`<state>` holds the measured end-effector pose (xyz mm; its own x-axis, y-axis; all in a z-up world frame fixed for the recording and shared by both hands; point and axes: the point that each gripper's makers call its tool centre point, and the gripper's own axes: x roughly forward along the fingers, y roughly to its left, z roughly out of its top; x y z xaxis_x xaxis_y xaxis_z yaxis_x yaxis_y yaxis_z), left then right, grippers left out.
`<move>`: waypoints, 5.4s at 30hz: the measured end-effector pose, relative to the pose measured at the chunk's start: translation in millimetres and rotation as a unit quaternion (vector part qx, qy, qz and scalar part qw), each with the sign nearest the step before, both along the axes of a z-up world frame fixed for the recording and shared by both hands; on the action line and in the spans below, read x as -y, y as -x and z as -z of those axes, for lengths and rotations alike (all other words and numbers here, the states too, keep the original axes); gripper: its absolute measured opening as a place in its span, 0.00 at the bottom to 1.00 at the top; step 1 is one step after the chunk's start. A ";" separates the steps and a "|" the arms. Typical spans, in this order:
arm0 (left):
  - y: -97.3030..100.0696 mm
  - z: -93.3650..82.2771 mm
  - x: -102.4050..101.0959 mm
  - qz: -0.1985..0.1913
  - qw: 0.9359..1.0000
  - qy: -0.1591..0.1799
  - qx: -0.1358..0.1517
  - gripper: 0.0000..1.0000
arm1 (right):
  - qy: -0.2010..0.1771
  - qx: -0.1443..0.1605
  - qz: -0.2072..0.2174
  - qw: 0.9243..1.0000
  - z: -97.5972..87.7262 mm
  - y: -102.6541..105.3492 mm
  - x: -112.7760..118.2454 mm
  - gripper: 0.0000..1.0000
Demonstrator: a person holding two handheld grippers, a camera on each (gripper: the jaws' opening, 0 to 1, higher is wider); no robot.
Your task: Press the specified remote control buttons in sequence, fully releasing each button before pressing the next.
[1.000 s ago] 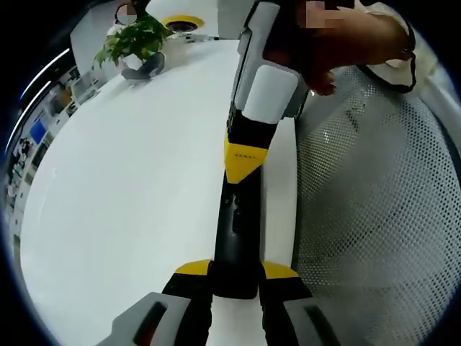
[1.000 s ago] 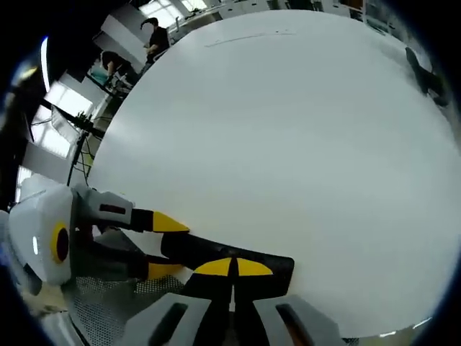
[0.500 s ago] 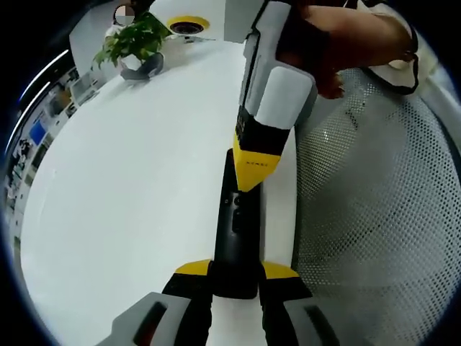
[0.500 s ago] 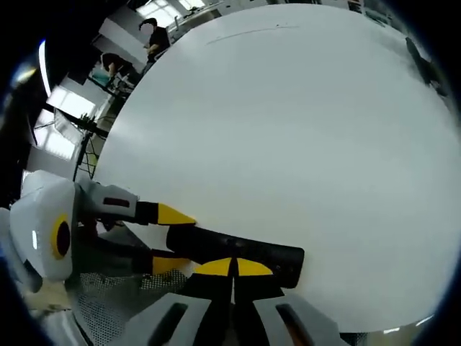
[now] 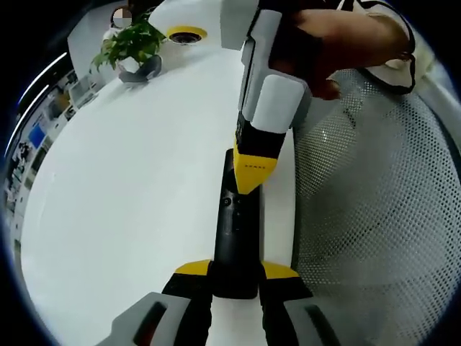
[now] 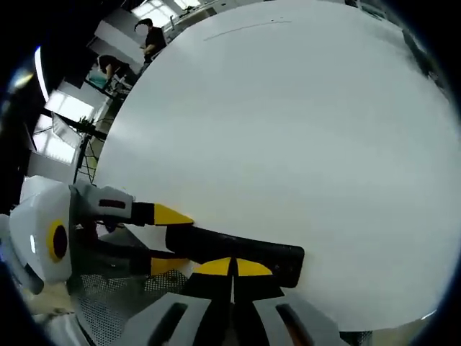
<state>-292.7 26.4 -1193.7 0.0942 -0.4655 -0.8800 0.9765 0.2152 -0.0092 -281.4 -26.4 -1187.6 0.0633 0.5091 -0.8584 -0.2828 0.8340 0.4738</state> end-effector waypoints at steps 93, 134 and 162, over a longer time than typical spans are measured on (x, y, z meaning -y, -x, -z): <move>2.3 -0.6 -4.2 -0.007 1.000 0.006 0.000 0.24 | 0.062 0.055 -0.071 0.994 -7.5 1.7 7.8 0.00; 4.3 -1.2 -0.1 -0.014 1.000 0.025 0.007 0.23 | 0.043 0.056 -0.064 0.995 -7.9 -7.0 10.4 0.00; 8.3 -0.8 5.9 0.008 1.000 0.015 0.000 0.24 | 0.044 0.017 -0.095 0.994 0.9 -6.3 -9.0 0.00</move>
<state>-301.1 20.6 -1192.9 0.0868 -0.4929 -0.8657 0.9799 0.1990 -0.0151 -275.1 -17.4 -1188.5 0.0032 0.4376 -0.8992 -0.4542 0.8017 0.3886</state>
